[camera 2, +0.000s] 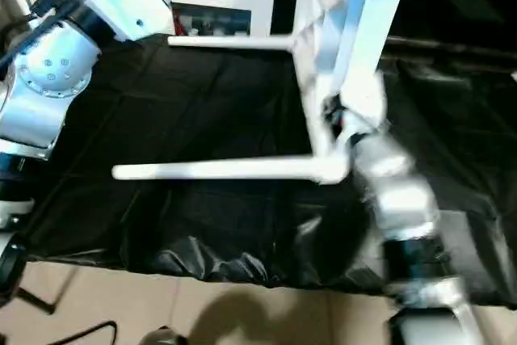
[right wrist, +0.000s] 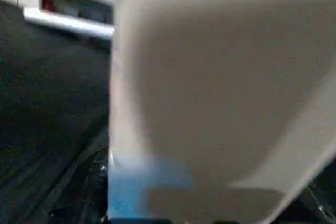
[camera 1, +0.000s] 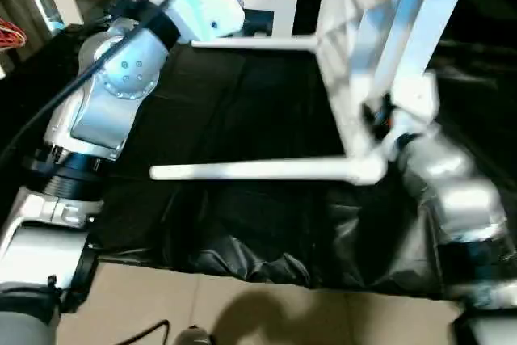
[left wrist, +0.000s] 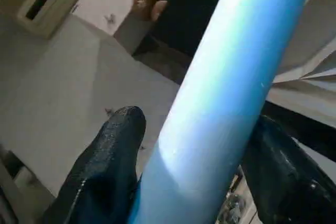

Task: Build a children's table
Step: Flip table

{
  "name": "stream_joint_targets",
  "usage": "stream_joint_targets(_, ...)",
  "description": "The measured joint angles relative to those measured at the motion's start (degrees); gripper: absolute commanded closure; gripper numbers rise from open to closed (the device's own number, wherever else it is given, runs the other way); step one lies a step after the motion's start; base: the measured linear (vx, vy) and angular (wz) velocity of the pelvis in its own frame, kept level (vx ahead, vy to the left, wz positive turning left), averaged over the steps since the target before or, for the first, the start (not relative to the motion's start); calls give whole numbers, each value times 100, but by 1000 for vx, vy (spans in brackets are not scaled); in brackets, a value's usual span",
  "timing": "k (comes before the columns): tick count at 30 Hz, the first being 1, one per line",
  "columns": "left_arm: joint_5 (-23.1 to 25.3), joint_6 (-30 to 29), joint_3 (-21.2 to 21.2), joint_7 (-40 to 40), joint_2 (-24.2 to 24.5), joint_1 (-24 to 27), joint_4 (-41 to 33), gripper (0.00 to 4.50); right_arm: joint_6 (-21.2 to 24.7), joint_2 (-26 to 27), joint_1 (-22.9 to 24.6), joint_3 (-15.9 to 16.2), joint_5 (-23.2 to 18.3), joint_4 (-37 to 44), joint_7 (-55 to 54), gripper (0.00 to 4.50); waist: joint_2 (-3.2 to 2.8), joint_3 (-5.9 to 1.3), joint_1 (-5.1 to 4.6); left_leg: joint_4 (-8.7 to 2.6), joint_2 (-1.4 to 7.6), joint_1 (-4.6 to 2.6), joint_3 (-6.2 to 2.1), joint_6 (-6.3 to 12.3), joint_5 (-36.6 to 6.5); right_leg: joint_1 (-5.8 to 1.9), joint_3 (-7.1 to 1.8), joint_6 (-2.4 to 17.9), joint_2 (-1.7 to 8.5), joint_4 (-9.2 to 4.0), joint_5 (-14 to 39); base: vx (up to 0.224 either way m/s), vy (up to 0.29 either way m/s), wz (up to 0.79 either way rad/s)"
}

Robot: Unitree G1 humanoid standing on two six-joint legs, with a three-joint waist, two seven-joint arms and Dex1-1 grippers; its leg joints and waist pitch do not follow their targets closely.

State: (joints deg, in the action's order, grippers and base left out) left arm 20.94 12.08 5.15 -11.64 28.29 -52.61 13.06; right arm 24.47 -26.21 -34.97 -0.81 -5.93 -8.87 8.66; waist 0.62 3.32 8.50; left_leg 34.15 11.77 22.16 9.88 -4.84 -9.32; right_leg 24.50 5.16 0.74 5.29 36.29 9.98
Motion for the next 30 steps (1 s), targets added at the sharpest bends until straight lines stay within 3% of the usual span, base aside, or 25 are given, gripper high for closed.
stream_joint_targets(7,-885,-263,-726,36,-206,299,-86,203,-462,-949,-886,-43,81,85,654,244,3,3,-3,31,3,30,10,4,-2,44,-6,5,2,40,13,0,0,0)
stream_joint_targets(12,-1404,-520,-1054,54,-428,780,-419,221,-481,-1359,-1380,-68,-58,130,1152,244,49,18,-4,58,5,32,10,6,-2,41,-6,2,2,53,11,0,0,0)
stream_joint_targets(19,-1563,-732,-1083,53,-520,1082,-806,228,-337,-1643,-1608,-80,-72,139,1655,244,195,20,6,85,11,42,2,9,1,39,2,-20,2,66,18,0,0,0)
stream_joint_targets(23,-1562,-805,-1082,52,-532,1107,-844,231,-317,-1657,-1614,-80,-72,142,1721,244,220,16,-6,95,11,40,-1,9,1,33,2,-24,2,67,13,0,0,0)
stream_joint_targets(25,-1556,-884,-1077,48,-529,1107,-883,233,-317,-1658,-1614,-80,-72,140,1747,196,221,15,-12,98,11,40,-1,9,1,33,1,-25,2,70,12,0,0,0)
stream_joint_targets(29,-1555,-1085,-1076,46,-487,1113,-925,234,-261,-1673,-1614,-173,-303,118,2100,176,228,11,-27,99,12,35,-3,9,1,31,1,-26,-1,73,12,0,0,0)
stream_joint_targets(30,-1551,-1108,-1076,44,-483,1115,-951,234,-265,-1680,-1613,-174,-301,118,2113,144,228,10,-32,100,12,35,-4,9,1,31,1,-25,-1,73,11,0,0,0)
